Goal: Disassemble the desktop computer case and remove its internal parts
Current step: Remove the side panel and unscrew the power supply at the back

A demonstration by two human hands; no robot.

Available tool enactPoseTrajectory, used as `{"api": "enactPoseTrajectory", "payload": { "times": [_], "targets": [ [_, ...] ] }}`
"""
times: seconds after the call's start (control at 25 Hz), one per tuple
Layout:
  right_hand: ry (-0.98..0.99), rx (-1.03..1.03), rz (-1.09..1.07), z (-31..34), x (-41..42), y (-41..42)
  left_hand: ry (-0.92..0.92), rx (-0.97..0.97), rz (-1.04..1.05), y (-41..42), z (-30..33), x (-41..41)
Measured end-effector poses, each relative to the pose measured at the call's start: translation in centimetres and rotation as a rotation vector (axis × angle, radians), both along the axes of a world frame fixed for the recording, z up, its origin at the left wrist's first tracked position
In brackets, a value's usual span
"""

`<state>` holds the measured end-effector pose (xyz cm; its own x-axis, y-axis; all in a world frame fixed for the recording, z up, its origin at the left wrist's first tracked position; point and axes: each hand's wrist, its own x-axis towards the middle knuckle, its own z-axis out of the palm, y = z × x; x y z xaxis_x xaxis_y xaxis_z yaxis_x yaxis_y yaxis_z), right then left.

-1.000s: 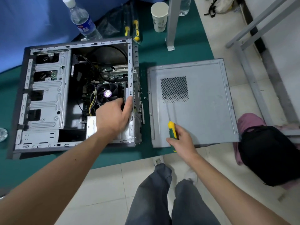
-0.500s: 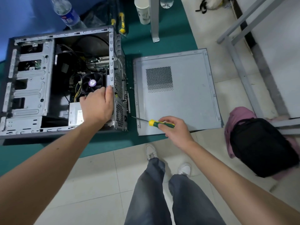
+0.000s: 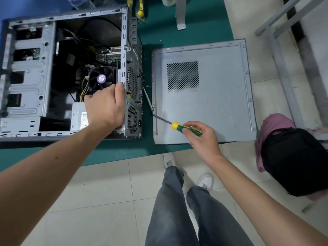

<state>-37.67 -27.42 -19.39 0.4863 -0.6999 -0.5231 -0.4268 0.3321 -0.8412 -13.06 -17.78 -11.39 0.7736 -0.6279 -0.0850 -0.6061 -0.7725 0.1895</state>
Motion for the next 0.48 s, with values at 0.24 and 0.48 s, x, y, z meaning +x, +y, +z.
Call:
{"api": "enactPoseTrajectory", "payload": {
  "times": [0.24, 0.48],
  "targets": [
    [-0.056, 0.012, 0.041, -0.2, 1.8, -1.7, 0.005, -0.011, 0.013, -0.1, 0.2, -0.1],
    [-0.041, 0.076, 0.056, -0.8, 2.8, -2.4, 0.014, -0.013, 0.018, -0.1, 0.4, -0.2]
  ]
}}
